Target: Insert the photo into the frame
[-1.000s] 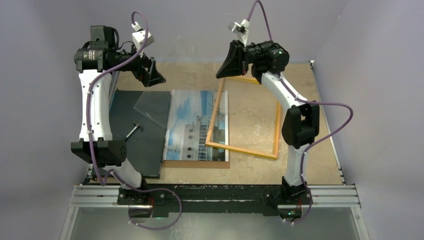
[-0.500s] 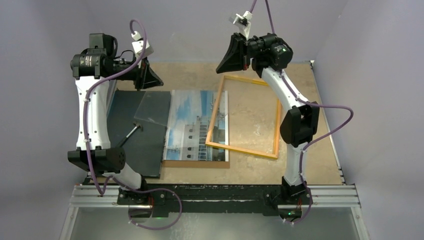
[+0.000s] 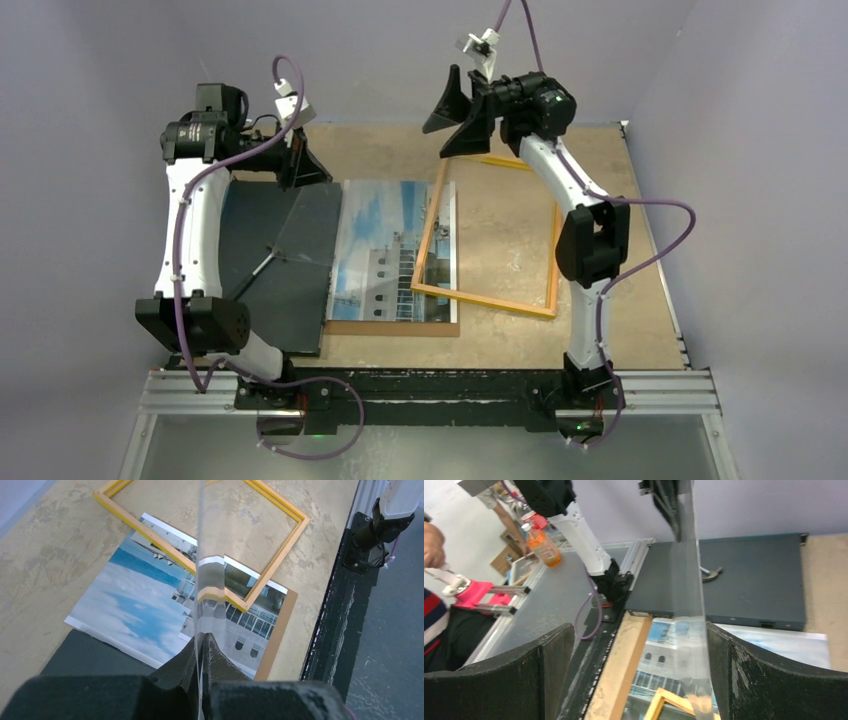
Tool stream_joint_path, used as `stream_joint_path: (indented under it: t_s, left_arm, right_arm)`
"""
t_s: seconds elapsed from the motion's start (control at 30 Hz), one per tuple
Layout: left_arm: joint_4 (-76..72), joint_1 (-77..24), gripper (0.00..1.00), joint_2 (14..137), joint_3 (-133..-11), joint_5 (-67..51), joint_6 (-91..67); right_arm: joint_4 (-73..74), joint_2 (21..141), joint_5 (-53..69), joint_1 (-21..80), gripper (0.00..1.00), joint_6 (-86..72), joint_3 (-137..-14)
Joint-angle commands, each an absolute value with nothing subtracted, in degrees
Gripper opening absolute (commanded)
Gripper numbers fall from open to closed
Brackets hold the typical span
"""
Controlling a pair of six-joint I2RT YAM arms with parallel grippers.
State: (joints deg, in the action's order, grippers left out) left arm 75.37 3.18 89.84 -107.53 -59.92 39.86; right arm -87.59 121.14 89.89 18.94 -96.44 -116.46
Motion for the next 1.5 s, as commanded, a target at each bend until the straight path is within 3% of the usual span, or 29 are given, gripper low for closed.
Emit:
stream_joint_path:
  t_s: [0.0, 0.1, 0.13, 0.17, 0.2, 0.23, 0.3, 0.37, 0.57, 0.73, 0.83, 0.97, 1.2, 1.47]
  left_arm:
    - [70.4, 2.9, 0.0, 84.94, -105.39, -59.15, 39.73]
    - [71.59, 2.9, 0.0, 84.73, -105.47, -59.11, 40.93]
    - [71.78, 2.9, 0.0, 84.62, -105.6, -59.24, 41.04]
    - [71.72, 2.9, 0.0, 84.52, -105.66, -59.29, 40.98]
    - [71.63, 2.9, 0.0, 84.36, -105.71, -59.33, 40.85]
    - [71.63, 2.9, 0.0, 84.19, -106.0, -59.29, 40.6]
    - [71.59, 2.88, 0.0, 83.98, -106.21, -59.0, 40.43]
    - [71.33, 2.9, 0.0, 83.61, -106.62, -58.7, 40.1]
    - [71.06, 2.9, 0.0, 82.8, -105.37, -58.79, 40.46]
    - [70.73, 2.9, 0.0, 82.71, -104.68, -58.97, 40.44]
    - [70.46, 2.9, 0.0, 82.46, -104.67, -58.96, 39.88]
    - [69.43, 2.9, 0.0, 81.69, -104.48, -58.84, 38.11]
    - [68.99, 2.9, 0.0, 81.14, -104.97, -59.59, 36.5]
    - [68.29, 2.9, 0.0, 80.86, -105.66, -59.7, 35.13]
  right_arm:
    - [-100.2, 122.1, 86.35, 13.02, 0.99, -90.27, -119.97]
    - [-75.89, 119.05, 80.93, 10.03, 0.99, -70.08, -119.35]
    - [-46.11, 116.71, 75.79, 9.84, 0.99, -53.3, -120.74]
    - [-12.34, 115.42, 61.54, 10.73, 0.99, -26.11, -129.02]
    - [2.18, 116.78, 49.22, 12.59, 0.99, -12.27, -136.68]
    - [6.45, 119.02, 44.65, 12.55, 0.99, -10.08, -142.26]
    - [4.57, 122.23, 44.39, 10.28, 0.99, -18.64, -146.93]
    - [6.01, 119.37, 34.73, 10.22, 0.99, -16.55, -144.04]
    - [-28.43, 90.46, 21.05, 8.12, 0.99, -26.2, -89.94]
    - [-33.49, 87.19, 36.97, 4.22, 0.99, -37.49, -73.13]
    - [-51.11, 83.69, 37.75, 6.12, 0.99, -44.58, -55.13]
    - [-66.82, 81.81, 39.78, 8.91, 0.99, -48.02, -41.99]
    - [-83.63, 89.58, 41.02, 18.97, 0.99, -47.68, -37.55]
    - [-96.94, 101.42, 38.92, 22.52, 0.99, -53.93, -35.9]
